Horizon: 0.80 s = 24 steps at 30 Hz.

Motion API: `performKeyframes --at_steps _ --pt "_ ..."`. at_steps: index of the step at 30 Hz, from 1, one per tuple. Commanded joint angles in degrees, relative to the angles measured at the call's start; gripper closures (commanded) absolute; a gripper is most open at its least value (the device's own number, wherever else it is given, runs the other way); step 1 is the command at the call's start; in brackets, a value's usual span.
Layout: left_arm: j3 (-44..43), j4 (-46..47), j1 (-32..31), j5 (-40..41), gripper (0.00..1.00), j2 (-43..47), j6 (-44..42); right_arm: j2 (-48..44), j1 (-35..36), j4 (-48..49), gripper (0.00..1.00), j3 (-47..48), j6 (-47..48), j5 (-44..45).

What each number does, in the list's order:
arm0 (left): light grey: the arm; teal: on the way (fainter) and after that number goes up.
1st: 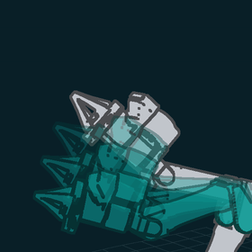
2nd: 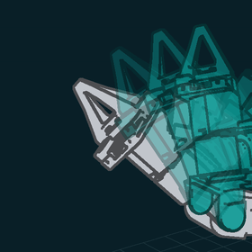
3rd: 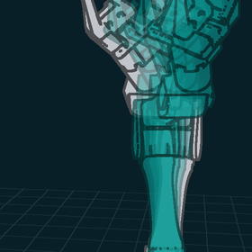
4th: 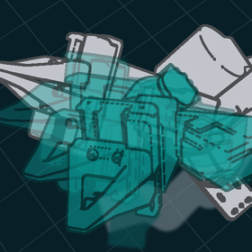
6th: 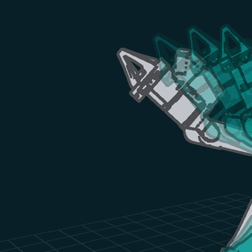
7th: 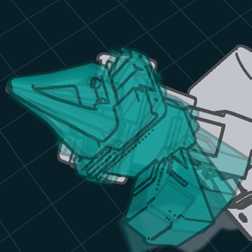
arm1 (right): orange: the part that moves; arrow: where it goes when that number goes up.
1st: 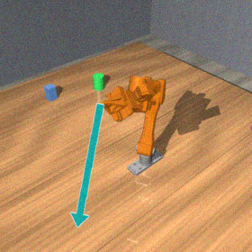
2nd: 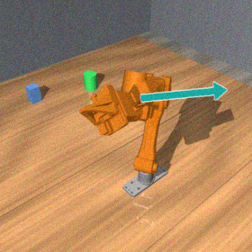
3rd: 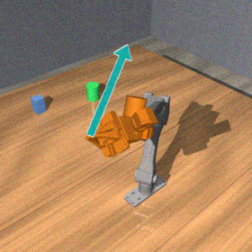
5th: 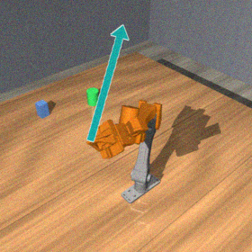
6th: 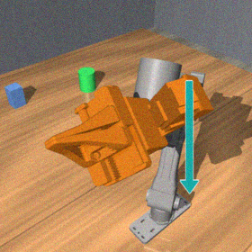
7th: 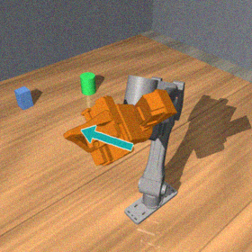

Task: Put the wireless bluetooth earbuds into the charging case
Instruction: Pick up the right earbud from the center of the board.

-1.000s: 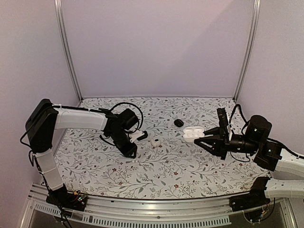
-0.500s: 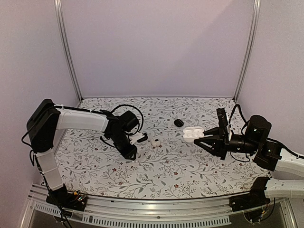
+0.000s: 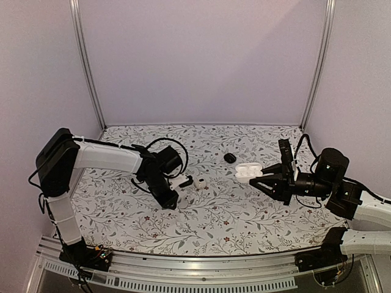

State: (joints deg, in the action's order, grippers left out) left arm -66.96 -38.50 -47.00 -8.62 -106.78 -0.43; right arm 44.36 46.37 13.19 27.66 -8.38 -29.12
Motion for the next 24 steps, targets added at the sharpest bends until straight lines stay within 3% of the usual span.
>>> performKeyframes --at_steps 1,12,18,24 --pt "1.2 -0.5 -1.0 0.6 0.83 -0.4 0.1 0.0 -0.1 -0.1 1.00 0.3 -0.3 -0.1" --pt "0.9 -0.4 -1.1 1.3 1.00 1.7 0.3 0.2 -0.1 -0.1 1.00 0.3 -0.2 -0.3" --pt "1.7 0.7 -0.9 1.3 1.00 4.8 0.3 0.3 -0.1 0.4 1.00 -0.1 0.7 -1.0" --pt "3.1 6.1 -1.0 0.1 1.00 16.0 -0.6 0.8 0.0 3.1 1.00 0.1 3.0 -6.1"
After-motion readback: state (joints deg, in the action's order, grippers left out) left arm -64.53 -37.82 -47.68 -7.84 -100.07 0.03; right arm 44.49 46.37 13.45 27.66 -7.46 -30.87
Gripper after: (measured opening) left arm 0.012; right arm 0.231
